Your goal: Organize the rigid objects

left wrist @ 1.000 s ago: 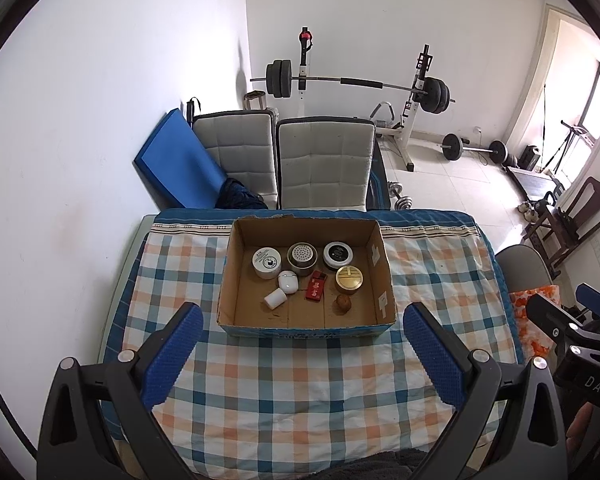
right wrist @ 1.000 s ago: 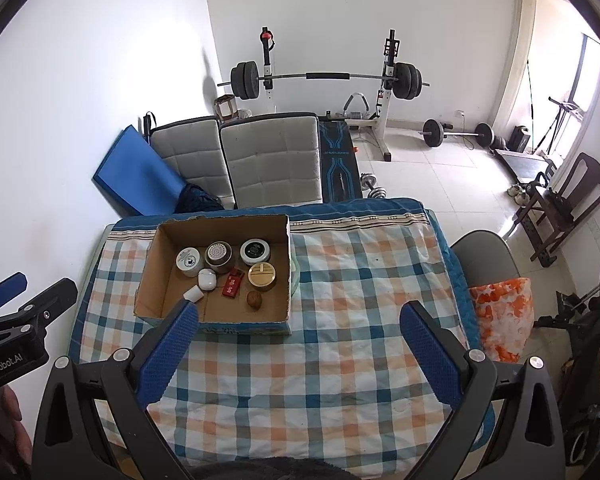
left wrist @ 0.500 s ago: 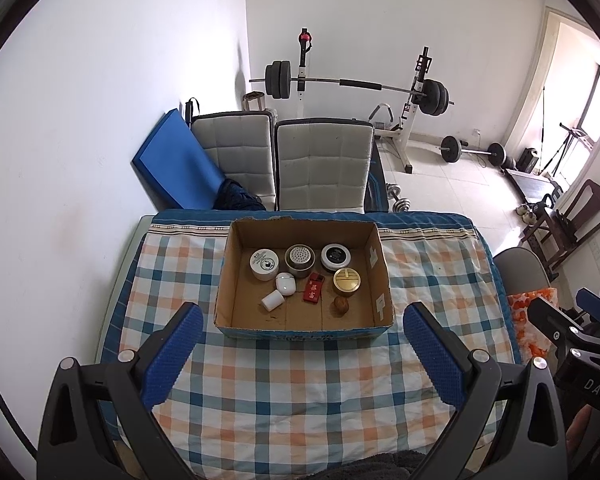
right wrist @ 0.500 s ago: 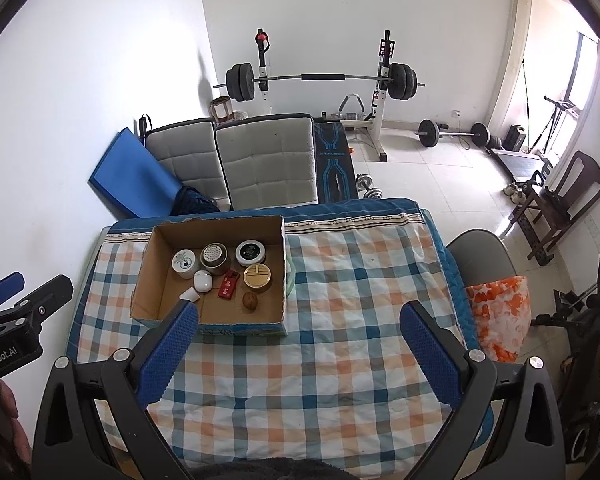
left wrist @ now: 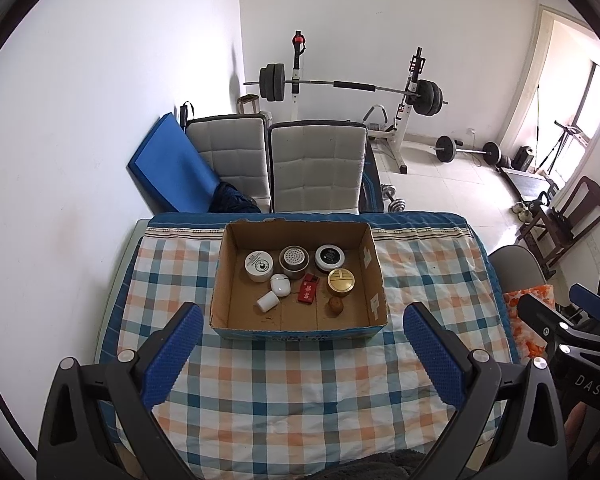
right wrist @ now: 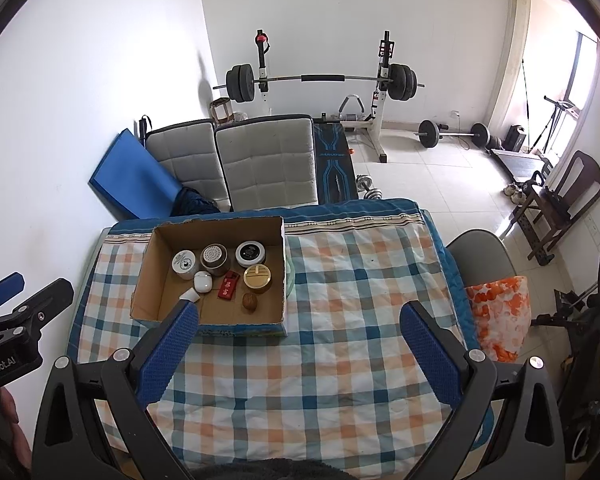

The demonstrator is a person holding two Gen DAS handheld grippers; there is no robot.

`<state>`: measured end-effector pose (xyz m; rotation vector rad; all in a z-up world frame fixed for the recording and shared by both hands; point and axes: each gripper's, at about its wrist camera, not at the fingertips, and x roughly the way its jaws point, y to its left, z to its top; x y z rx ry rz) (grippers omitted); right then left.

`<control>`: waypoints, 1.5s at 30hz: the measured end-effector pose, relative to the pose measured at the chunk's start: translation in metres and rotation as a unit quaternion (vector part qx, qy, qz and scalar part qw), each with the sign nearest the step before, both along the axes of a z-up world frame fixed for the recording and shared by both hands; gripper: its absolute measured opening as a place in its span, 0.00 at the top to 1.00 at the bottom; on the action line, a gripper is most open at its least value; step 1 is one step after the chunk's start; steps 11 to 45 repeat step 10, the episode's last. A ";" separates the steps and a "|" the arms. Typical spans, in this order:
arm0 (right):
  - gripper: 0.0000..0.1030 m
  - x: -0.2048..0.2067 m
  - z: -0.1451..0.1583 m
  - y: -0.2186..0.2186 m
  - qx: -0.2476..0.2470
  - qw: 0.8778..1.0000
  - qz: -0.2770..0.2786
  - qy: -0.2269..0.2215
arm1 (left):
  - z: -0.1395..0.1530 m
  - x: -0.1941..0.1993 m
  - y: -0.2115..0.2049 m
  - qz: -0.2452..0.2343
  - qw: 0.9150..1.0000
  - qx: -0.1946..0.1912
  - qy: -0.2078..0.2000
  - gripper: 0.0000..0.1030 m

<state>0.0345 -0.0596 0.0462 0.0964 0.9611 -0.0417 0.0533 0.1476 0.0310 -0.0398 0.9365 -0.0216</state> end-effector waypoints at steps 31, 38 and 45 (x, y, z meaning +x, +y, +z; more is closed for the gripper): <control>0.00 0.001 -0.001 0.001 -0.002 1.000 -0.004 -0.003 | 0.003 -0.002 0.002 -0.002 1.000 -0.004 -0.008 0.00; 0.00 0.001 -0.001 0.001 -0.002 1.000 -0.004 -0.003 | 0.003 -0.002 0.002 -0.002 1.000 -0.004 -0.008 0.00; 0.00 0.001 -0.001 0.001 -0.002 1.000 -0.004 -0.003 | 0.003 -0.002 0.002 -0.002 1.000 -0.004 -0.008 0.00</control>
